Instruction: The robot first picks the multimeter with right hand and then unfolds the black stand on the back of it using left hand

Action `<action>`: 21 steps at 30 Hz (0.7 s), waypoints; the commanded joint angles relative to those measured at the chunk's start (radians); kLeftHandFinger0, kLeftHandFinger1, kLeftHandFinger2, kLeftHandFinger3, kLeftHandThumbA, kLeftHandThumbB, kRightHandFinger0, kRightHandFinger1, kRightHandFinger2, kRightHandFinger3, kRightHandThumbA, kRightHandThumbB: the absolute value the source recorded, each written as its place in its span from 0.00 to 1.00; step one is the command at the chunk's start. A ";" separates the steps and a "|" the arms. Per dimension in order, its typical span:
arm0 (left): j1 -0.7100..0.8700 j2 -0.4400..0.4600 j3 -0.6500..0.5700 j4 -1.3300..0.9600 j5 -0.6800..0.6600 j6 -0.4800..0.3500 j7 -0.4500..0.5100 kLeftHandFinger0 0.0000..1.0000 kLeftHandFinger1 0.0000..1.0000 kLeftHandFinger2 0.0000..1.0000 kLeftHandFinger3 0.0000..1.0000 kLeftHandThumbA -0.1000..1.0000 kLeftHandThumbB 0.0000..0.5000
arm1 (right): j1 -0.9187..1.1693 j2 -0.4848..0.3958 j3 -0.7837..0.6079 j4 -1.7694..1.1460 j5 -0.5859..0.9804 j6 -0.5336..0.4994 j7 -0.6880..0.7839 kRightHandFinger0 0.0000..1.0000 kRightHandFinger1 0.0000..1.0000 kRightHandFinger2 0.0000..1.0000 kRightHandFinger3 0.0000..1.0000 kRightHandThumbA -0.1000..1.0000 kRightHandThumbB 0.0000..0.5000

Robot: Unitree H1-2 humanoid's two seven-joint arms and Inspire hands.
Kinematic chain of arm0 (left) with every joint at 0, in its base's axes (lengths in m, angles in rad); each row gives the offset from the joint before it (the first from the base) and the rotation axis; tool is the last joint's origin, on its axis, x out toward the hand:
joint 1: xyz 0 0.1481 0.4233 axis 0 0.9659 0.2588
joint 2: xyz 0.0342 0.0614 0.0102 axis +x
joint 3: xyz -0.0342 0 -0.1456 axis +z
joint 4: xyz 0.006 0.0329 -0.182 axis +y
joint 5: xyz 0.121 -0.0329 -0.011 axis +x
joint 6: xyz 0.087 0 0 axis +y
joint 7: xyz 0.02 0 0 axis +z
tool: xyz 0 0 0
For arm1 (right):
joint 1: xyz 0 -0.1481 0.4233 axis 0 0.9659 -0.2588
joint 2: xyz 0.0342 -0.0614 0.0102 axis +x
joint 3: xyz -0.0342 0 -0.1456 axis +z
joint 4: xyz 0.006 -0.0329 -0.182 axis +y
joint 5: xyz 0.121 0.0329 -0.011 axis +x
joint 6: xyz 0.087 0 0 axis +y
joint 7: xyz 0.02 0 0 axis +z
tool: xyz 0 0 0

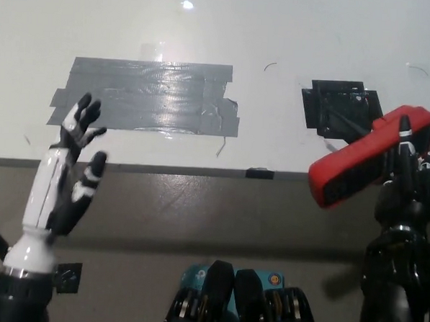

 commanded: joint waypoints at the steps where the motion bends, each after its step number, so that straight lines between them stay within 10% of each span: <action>1: -0.249 -0.040 -0.072 -0.241 0.041 0.109 -0.040 0.94 1.00 1.00 1.00 0.85 0.62 | -0.105 0.009 0.261 -0.725 0.564 0.060 0.115 0.00 0.25 0.73 0.56 0.00 0.20; 3: -0.276 -0.046 -0.082 -0.225 0.056 0.119 -0.042 1.00 1.00 1.00 1.00 0.86 0.55 | -0.111 0.008 0.277 -0.740 0.556 0.059 0.121 0.00 0.30 0.77 0.29 0.00 0.26; 6: -0.280 -0.064 -0.100 -0.227 0.083 0.138 -0.044 1.00 1.00 1.00 1.00 0.85 0.48 | -0.099 0.007 0.304 -0.767 0.570 0.054 0.112 0.00 0.25 0.70 0.45 0.00 0.30; 13: -0.317 -0.085 -0.140 -0.193 0.104 0.123 -0.048 1.00 1.00 1.00 1.00 0.84 0.24 | -0.129 -0.010 0.352 -0.773 0.618 0.043 0.152 0.00 0.00 0.24 0.26 0.00 0.40; 21: -0.317 -0.084 -0.173 -0.207 0.100 0.115 -0.056 1.00 1.00 1.00 1.00 0.93 0.23 | -0.092 -0.046 0.392 -0.749 0.632 0.027 0.215 0.00 0.02 0.25 0.18 0.00 0.33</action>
